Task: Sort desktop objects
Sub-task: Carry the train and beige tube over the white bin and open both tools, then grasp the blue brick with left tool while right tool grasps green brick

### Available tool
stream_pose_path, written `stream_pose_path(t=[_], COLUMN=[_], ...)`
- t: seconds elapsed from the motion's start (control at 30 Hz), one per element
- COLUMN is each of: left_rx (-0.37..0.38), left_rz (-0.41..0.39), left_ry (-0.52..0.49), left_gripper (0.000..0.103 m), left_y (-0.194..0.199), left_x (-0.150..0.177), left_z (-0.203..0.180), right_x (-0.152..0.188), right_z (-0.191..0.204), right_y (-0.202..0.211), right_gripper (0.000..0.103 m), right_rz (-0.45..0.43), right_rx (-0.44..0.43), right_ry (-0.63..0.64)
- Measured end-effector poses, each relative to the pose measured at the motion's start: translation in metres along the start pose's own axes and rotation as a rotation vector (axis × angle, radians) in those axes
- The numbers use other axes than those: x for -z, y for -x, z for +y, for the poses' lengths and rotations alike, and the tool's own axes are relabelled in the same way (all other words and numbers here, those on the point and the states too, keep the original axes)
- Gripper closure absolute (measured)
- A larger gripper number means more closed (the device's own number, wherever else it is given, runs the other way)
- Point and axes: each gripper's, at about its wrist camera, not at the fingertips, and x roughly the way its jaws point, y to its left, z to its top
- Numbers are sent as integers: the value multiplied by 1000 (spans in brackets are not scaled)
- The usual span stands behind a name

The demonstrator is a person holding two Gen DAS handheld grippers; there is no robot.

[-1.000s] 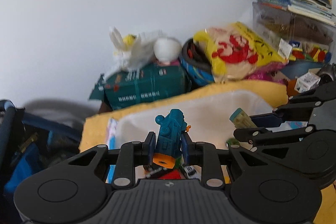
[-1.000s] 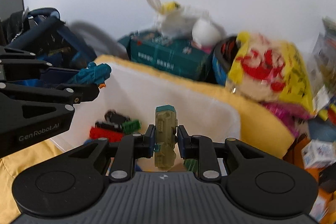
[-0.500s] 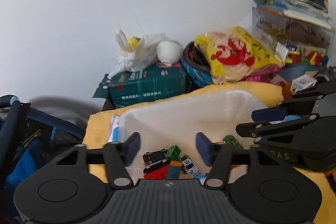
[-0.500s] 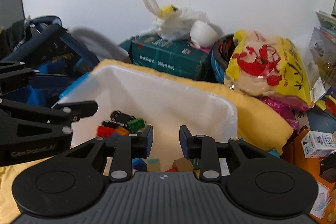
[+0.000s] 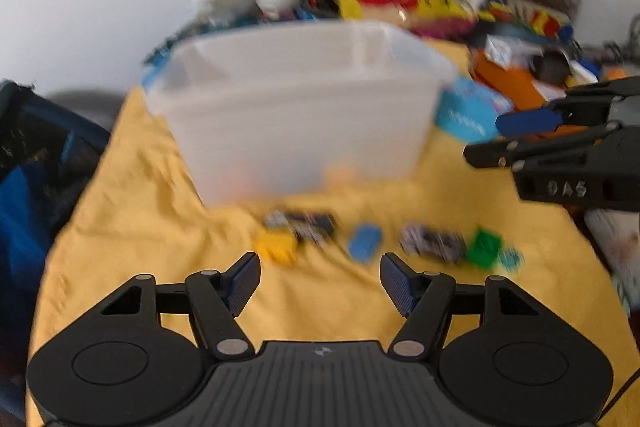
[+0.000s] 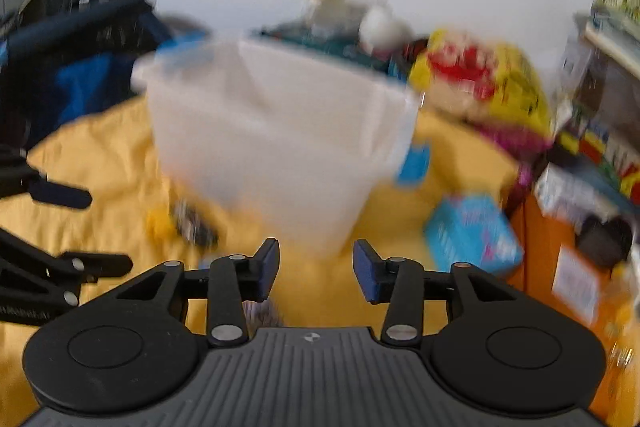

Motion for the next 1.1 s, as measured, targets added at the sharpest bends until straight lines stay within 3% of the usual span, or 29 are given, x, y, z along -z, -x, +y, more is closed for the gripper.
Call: stream_pose_path(t=[0.23, 0.63, 0.77, 0.87, 1.0, 1.1], left_rx=[30, 51, 56, 61, 125, 192], left_rz=[55, 78, 76, 53, 49, 70], left_ry=[32, -2, -12, -32, -27, 8], left_gripper=[33, 33, 33, 33, 36, 47], left_y=[-7, -14, -17, -22, -43, -67], left_x=[33, 33, 32, 25, 3, -13], left_z=[-4, -7, -8, -6, 4, 8], right_x=[53, 66, 63, 57, 58, 69], right_z=[20, 26, 18, 12, 19, 32], right_y=[-12, -41, -48, -31, -11, -5], right_gripper=[60, 61, 73, 73, 73, 73], right_rz=[94, 154, 169, 141, 159, 186], right_rx=[-5, 56, 66, 3, -165, -248], right_ry=[32, 126, 110, 51, 6, 13])
